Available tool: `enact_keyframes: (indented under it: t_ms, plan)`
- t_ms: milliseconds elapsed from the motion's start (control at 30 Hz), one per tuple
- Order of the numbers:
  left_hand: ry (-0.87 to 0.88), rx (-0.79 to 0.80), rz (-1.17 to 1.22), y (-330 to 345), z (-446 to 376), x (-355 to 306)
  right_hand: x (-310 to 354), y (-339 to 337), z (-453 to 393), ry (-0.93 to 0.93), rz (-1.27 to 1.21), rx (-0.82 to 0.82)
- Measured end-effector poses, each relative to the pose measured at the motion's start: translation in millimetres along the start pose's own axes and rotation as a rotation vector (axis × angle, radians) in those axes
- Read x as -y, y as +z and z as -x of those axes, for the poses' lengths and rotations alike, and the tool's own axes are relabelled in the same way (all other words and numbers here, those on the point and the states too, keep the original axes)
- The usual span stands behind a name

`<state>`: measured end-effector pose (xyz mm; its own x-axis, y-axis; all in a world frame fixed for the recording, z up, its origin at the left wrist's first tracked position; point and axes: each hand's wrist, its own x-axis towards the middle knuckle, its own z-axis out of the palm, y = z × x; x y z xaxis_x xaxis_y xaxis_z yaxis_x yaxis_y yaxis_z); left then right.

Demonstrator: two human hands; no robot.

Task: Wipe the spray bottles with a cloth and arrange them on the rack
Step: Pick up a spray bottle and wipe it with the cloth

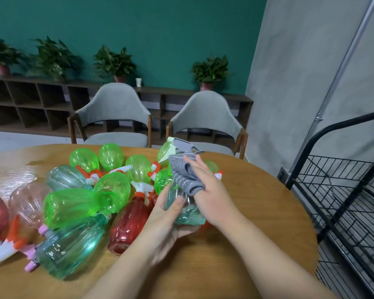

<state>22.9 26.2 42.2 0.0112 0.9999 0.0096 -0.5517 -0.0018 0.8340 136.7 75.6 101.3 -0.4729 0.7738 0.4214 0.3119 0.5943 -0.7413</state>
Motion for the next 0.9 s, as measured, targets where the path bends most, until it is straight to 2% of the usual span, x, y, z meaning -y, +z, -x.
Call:
enact_keyframes:
  t_ms: [100, 233, 467, 633, 700, 800, 833, 900]
  plan:
    - [0.035, 0.024, -0.043, -3, -1, -3, -7, 8, 8, -0.048, 0.041, -0.052]
    - [0.07, 0.027, -0.003, -6, -3, -3, -9, 16, 21, -0.119, 0.003, -0.007]
    - [-0.005, -0.037, 0.11, -11, -10, -5, -17, 12, 32, -0.16, -0.172, 0.013]
    - [0.025, -0.039, 0.2, -11, -2, -12, -16, 5, 41, -0.169, -0.334, -0.008]
    - [-0.014, -0.065, 0.179, -12, -1, -13, -12, 2, 44, 0.015, -0.547, -0.052]
    - [-0.059, -0.09, 0.15, -15, -1, -15, -8, -7, 38, 0.479, -0.993, -0.305]
    - [-0.069, -0.094, 0.148, -16, -1, -16, -7, -12, 34, 0.581, -1.111, -0.373]
    - [-0.079, -0.071, 0.155, -17, 1, -16, -2, -25, 27, 0.671, -1.24, -0.505]
